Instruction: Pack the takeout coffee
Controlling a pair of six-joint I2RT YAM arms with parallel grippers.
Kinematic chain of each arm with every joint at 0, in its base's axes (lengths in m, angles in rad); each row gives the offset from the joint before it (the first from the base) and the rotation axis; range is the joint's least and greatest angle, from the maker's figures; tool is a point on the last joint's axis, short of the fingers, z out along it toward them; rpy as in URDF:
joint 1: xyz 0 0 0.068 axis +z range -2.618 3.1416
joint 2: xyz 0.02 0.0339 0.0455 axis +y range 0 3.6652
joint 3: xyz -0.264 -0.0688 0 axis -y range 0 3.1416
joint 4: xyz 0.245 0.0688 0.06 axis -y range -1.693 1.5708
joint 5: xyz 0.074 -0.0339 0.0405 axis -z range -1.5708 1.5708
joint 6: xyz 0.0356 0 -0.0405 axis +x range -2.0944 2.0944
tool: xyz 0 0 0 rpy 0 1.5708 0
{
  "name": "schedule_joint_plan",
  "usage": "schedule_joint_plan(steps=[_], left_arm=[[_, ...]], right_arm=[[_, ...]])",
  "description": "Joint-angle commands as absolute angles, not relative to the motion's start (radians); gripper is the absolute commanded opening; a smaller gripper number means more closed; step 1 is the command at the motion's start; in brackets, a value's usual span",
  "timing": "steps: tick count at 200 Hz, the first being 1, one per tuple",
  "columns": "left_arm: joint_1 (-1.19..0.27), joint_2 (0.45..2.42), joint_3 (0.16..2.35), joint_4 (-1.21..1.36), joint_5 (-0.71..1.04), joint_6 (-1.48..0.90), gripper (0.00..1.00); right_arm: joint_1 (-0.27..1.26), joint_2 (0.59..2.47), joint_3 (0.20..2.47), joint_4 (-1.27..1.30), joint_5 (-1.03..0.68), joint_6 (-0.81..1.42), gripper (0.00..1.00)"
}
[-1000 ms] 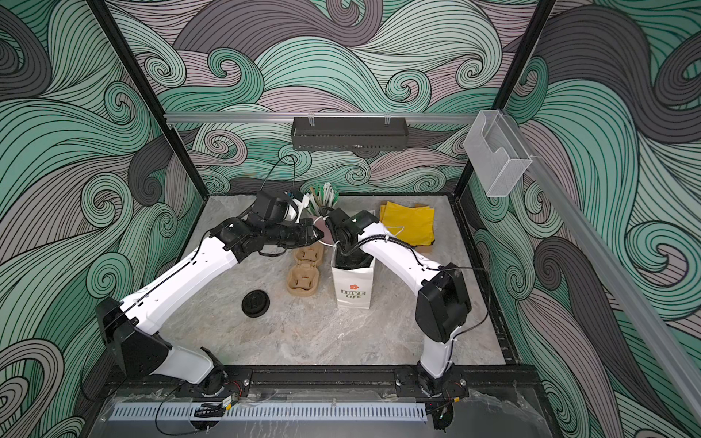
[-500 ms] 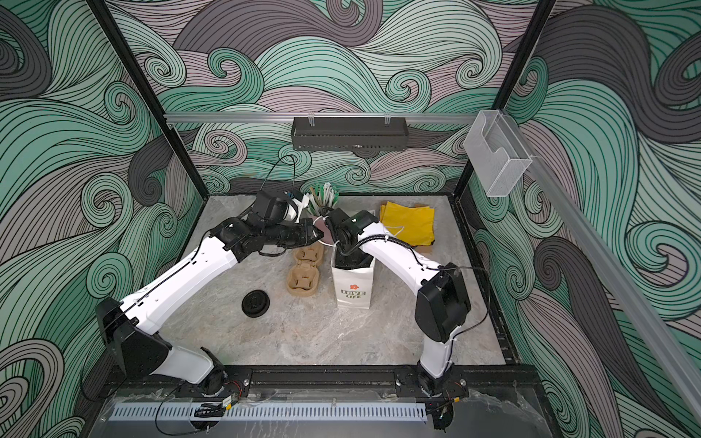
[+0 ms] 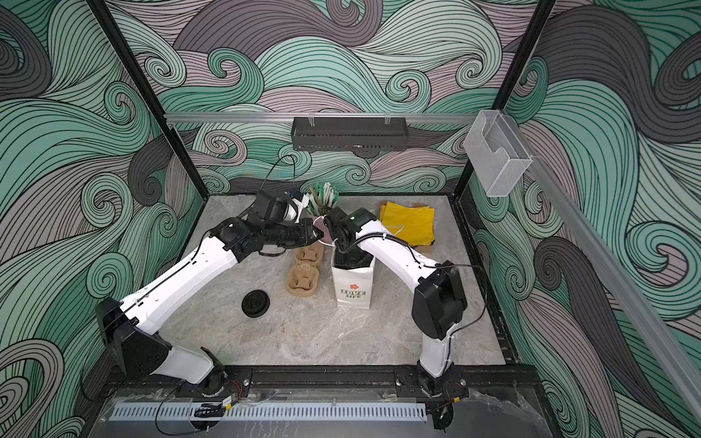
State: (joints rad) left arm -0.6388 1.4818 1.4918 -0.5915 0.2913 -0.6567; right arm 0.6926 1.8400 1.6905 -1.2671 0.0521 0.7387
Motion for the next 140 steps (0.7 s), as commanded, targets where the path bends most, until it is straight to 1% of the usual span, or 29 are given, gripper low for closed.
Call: schedule_joint_plan(steps=[1, 39, 65, 140], left_arm=[[-0.633, 1.455, 1.49, -0.62, 0.279, -0.637, 0.0], [-0.634, 1.453, 1.482, -0.619, 0.279, -0.639, 0.0], [-0.633, 1.453, 1.482, -0.617, 0.281, -0.64, 0.0], [-0.633, 1.453, 1.487, -0.615, 0.278, -0.635, 0.0]], right_arm=[[0.696, 1.891, 1.655, -1.298, 0.045, 0.767, 0.56], [0.696, 1.866, 1.664, -1.296, 0.073, 0.767, 0.56], [0.696, 1.88, 1.657, -1.282, 0.064, 0.765, 0.56], [0.696, 1.959, 1.526, -1.207, 0.01, 0.762, 0.56]])
